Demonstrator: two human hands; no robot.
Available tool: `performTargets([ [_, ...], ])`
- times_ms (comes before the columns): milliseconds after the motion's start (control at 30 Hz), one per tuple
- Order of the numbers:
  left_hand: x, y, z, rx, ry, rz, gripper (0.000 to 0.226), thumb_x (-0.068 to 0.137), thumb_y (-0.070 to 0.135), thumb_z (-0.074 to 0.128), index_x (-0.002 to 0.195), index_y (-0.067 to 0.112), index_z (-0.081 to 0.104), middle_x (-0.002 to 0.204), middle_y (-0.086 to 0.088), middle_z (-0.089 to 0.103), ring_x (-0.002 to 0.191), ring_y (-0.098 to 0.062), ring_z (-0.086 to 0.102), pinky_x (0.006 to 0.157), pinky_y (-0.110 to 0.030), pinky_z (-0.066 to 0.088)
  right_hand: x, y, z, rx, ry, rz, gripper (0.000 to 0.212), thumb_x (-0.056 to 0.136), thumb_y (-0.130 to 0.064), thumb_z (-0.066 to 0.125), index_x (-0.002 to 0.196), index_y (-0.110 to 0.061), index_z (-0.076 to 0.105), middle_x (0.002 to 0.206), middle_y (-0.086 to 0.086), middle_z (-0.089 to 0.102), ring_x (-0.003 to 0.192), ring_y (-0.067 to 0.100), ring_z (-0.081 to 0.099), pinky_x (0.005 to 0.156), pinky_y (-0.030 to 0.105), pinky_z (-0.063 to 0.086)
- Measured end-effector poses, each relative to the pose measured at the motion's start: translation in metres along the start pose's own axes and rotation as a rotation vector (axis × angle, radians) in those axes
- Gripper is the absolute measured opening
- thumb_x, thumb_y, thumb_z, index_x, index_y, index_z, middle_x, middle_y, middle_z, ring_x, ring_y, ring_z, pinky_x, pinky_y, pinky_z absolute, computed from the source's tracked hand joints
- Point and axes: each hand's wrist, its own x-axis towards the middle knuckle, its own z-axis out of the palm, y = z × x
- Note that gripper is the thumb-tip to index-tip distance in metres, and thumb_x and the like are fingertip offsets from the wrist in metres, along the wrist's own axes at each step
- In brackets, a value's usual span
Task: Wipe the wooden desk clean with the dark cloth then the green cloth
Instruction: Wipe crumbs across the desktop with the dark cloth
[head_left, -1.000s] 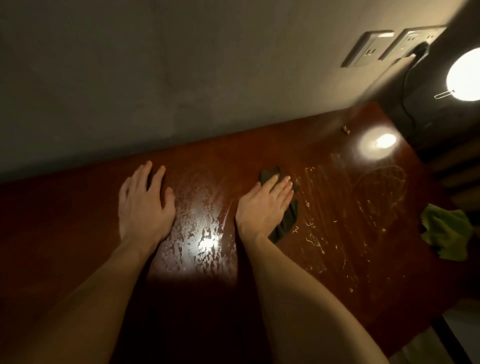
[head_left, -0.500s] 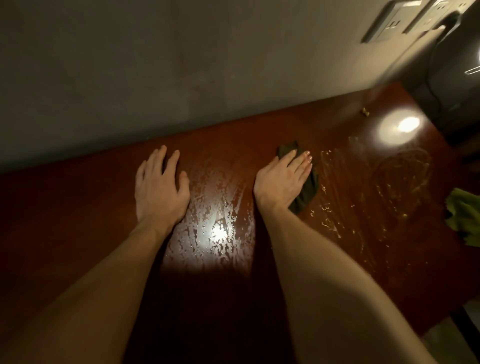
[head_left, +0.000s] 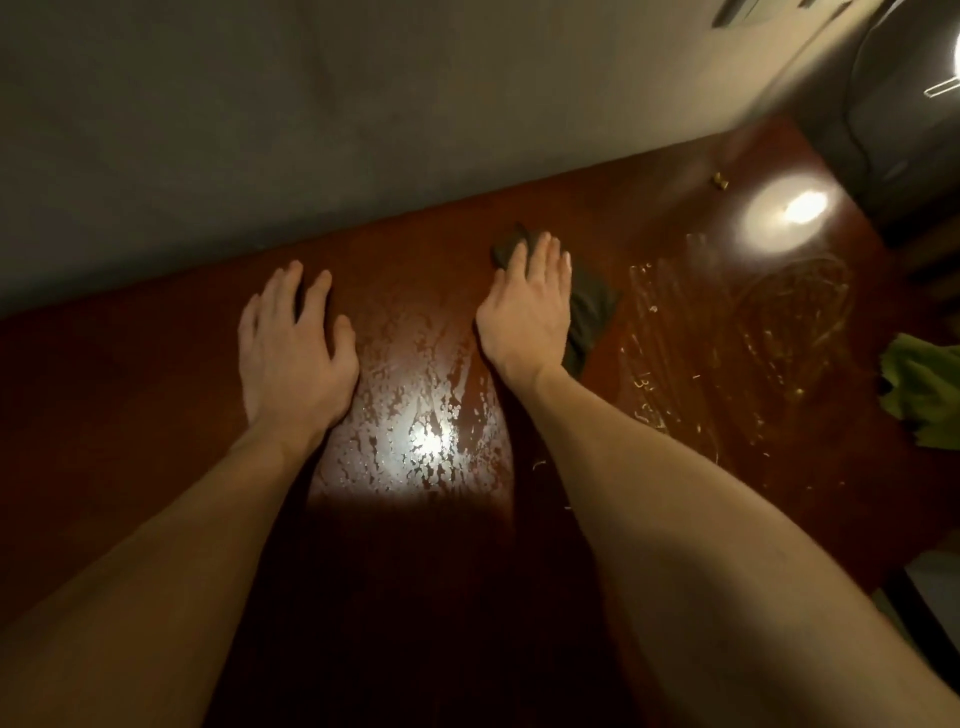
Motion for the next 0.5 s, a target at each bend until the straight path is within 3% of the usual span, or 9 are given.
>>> performTargets([
  [267,-0.002,0.003,-0.004,-0.032,-0.056,-0.008,0.058,0.11,0.039,0.038,0.163,0.017,0.037,0.17,-0.014,0.03,0.16,-0.03,0.021,0.131,-0.048,0.013,-0.116,-0.05,0.011,0.069,-0.072,-0.427,0.06,0.111,-0.031,0.025,0.162,-0.001,0.028,0.171,0.024,0.016,0.162,0.034,0.009,0.131,0.046,0.007],
  [400,0.004,0.006,-0.017,0.055,-0.231,-0.008,0.062,0.11,0.046,0.031,0.167,0.019,0.027,0.173,-0.013,0.024,0.161,-0.032,0.017,0.131,-0.048,0.014,-0.168,-0.023,0.007,0.051,-0.146,-0.574,0.06,0.112,-0.033,0.029,0.163,-0.004,0.028,0.173,0.02,0.015,0.162,0.029,0.007,0.132,0.043,0.003],
  [500,-0.015,0.019,-0.032,0.121,-0.315,0.087,0.061,0.109,0.048,0.03,0.164,0.021,0.035,0.169,-0.015,0.033,0.156,-0.036,0.029,0.127,-0.05,0.025,-0.183,0.015,-0.004,0.05,-0.167,-0.686,0.059,0.111,-0.035,0.034,0.162,-0.005,0.033,0.172,0.018,0.02,0.162,0.029,0.012,0.132,0.041,0.002],
])
